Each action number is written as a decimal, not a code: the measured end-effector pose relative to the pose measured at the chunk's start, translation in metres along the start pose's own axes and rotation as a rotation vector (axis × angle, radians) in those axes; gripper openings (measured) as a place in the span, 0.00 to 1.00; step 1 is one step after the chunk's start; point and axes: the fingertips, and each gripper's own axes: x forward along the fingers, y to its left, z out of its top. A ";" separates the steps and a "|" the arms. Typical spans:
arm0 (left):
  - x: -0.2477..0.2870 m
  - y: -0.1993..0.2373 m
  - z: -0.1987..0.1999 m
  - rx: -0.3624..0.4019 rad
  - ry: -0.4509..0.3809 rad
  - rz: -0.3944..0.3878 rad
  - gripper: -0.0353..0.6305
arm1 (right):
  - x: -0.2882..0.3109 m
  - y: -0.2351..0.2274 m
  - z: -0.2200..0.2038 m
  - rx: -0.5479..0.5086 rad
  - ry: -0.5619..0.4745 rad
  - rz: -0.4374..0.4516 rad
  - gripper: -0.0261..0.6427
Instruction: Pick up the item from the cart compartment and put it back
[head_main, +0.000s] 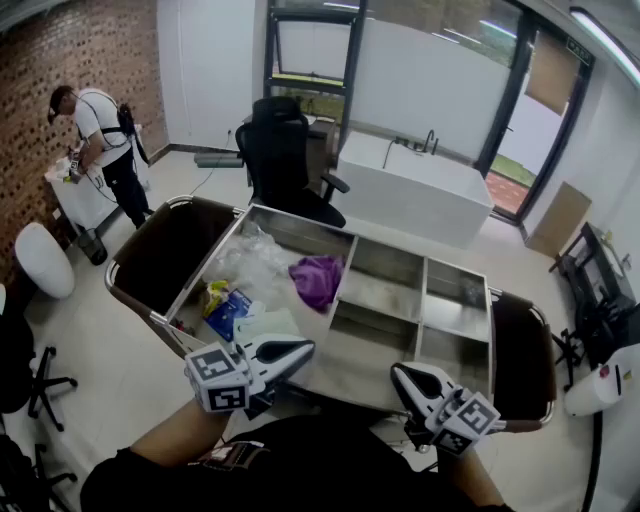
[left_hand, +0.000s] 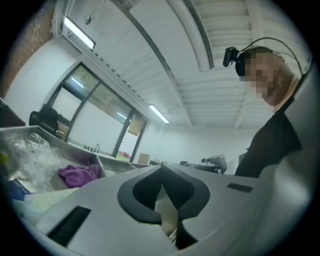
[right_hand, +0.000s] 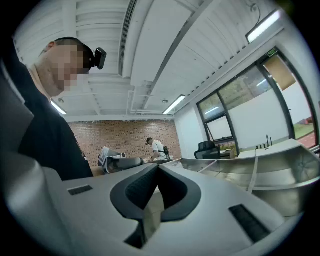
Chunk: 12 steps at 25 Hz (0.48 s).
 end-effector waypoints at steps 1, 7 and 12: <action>-0.007 0.012 0.005 0.016 0.001 0.037 0.05 | 0.006 0.002 0.000 -0.009 0.003 0.005 0.03; -0.073 0.105 0.026 0.147 0.123 0.390 0.05 | 0.048 0.016 0.003 -0.040 0.009 0.077 0.03; -0.129 0.189 0.026 0.253 0.402 0.707 0.08 | 0.081 0.036 0.002 -0.040 0.013 0.169 0.03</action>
